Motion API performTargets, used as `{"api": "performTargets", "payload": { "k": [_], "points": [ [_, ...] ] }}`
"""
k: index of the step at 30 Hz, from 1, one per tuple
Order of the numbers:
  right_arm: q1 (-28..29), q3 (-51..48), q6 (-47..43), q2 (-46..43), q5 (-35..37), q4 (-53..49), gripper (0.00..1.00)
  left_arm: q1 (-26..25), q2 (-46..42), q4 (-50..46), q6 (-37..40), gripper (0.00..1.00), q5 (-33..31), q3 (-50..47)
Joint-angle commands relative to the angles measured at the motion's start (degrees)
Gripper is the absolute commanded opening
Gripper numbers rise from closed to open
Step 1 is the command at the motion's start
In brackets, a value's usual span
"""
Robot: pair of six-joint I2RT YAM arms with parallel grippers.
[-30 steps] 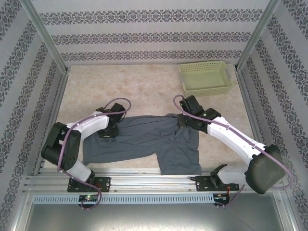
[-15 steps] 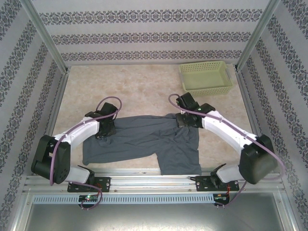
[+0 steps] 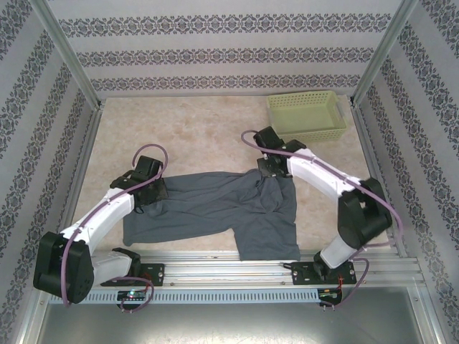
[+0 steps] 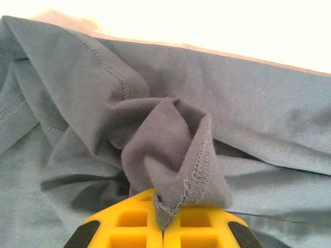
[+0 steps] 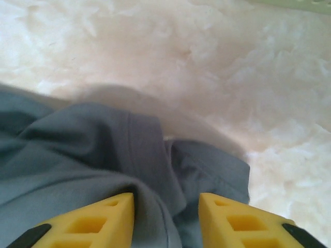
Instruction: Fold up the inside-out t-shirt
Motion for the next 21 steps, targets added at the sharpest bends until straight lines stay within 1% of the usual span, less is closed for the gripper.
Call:
{"api": "performTargets", "payload": {
  "k": [1,5,8,11,14,15,17,19,20,21],
  "points": [
    [4.60,-3.10,3.44,-7.65,0.57,-4.29,0.41,0.74,0.80,1.51,0.43,0.00,0.95,1.27],
    [8.09,-6.80,12.77,-8.77,-1.70,-5.32,0.42,0.80,1.65,1.66,0.49,0.00,1.41,2.21],
    [9.33,-9.87,18.06,-7.46,-2.77,-2.67,0.42,0.79,2.03,1.67,0.67,0.00,1.39,2.48],
    [8.81,-10.14,19.87,-3.37,-1.90,-1.55,0.42,0.80,2.29,1.58,0.91,0.00,1.45,2.60],
    [7.67,-7.95,18.90,1.15,-1.01,-0.65,0.39,1.05,2.61,1.40,0.84,0.00,0.97,2.62],
    [7.29,-7.27,18.14,2.05,-1.29,0.31,0.37,1.22,2.88,1.45,0.61,0.00,0.80,2.65],
    [6.65,-6.58,17.22,2.45,-1.61,1.61,0.24,2.10,3.76,1.27,0.10,0.00,0.44,2.82],
    [5.75,-6.71,16.82,0.96,-1.39,1.62,0.08,3.78,4.90,1.27,-0.59,0.00,0.33,2.79],
    [5.00,-7.32,16.67,-0.27,-1.40,1.34,0.02,4.71,5.35,1.44,-0.86,0.00,0.33,2.79],
    [4.19,-8.58,16.20,-2.59,-1.77,1.36,0.00,5.81,5.89,1.64,-1.20,0.00,0.33,2.79]
  ]
}}
